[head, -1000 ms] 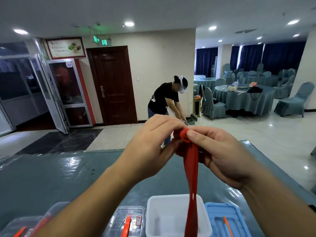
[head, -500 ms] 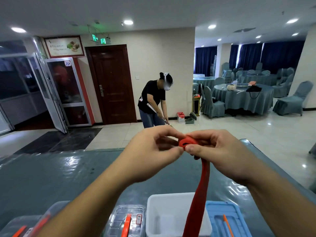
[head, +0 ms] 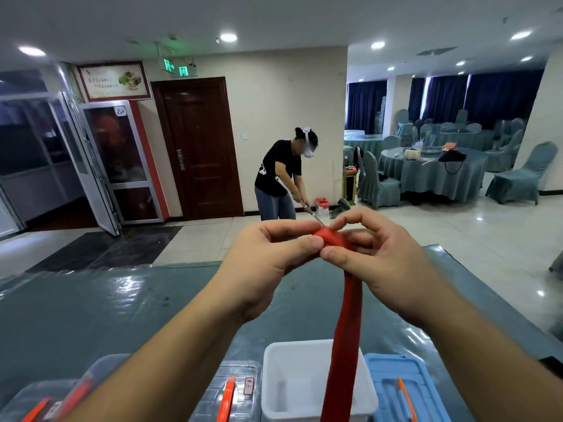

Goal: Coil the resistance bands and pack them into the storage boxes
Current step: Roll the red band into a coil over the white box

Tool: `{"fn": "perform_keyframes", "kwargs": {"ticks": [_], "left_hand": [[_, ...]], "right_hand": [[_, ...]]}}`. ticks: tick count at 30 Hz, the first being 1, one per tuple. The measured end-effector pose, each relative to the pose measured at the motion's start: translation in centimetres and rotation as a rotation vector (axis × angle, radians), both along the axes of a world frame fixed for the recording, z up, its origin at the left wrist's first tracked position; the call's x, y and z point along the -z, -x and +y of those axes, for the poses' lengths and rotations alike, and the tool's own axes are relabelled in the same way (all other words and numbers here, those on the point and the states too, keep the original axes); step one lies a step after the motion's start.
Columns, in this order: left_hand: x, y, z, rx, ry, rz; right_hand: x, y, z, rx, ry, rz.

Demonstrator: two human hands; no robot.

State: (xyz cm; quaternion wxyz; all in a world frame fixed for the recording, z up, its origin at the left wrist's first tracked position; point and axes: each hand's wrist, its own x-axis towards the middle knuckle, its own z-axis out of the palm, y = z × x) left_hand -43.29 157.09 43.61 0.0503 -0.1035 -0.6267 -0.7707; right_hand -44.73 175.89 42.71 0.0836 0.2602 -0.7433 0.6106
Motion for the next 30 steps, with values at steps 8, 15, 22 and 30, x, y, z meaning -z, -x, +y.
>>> {"fn": "perform_keyframes", "kwargs": {"ticks": [8,15,22,30], "left_hand": [[1.7,-0.3,0.3,0.059,-0.19,-0.078],[-0.1,0.0,-2.5,0.116,0.42,0.068],[1.0,-0.1,-2.1,0.074,0.261,0.105],[0.7,-0.1,-2.1,0.008,0.439,0.142]], "right_hand": [[1.5,-0.2,-0.5,0.096,0.098,0.087],[-0.5,-0.3,1.0,-0.025,-0.268,0.052],[0.8,-0.5,-0.4,0.072,0.069,0.065],[0.7,-0.7,0.0,0.009,0.057,0.028]]}}
